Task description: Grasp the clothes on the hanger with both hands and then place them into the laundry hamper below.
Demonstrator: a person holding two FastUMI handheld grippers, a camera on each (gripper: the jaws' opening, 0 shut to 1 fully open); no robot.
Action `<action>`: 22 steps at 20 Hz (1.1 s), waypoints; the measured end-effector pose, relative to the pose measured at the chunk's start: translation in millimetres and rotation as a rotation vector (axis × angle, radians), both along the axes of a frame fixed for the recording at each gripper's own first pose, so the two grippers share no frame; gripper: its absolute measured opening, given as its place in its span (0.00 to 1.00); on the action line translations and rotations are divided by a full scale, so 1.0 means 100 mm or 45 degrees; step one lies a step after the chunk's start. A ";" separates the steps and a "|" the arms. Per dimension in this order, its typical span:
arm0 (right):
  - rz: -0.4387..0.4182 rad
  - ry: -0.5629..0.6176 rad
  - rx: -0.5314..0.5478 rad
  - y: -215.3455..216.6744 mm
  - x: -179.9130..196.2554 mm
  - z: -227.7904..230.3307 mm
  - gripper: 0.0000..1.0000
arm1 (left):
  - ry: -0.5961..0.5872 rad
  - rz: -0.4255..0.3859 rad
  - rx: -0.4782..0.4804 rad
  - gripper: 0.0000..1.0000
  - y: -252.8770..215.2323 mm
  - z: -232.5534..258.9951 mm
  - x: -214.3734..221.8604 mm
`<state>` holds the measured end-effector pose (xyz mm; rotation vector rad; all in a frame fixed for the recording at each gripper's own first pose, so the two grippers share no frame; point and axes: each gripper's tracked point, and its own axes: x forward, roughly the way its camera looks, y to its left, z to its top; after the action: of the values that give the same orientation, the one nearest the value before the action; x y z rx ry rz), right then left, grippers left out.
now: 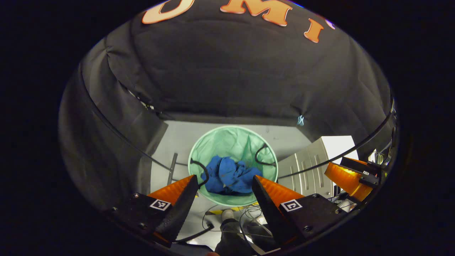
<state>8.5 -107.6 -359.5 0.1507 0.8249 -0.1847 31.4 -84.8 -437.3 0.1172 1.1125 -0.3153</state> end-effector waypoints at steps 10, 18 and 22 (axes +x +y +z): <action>0.087 -0.477 -0.017 0.22 0.08 1.74 0.98 | -0.458 -0.077 -0.187 0.98 -0.47 1.70 0.21; 0.134 -0.808 -0.123 0.37 -0.03 2.89 1.00 | -0.775 0.005 -0.316 0.96 -0.38 2.83 0.37; 0.135 -0.935 -0.121 0.39 -0.15 3.26 1.00 | -0.997 0.069 -0.339 0.94 -0.19 3.42 0.50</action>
<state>-6.8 -68.5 -33.5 0.0744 0.0915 -0.0571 81.8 -104.0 -95.6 -0.0293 0.2925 -0.3253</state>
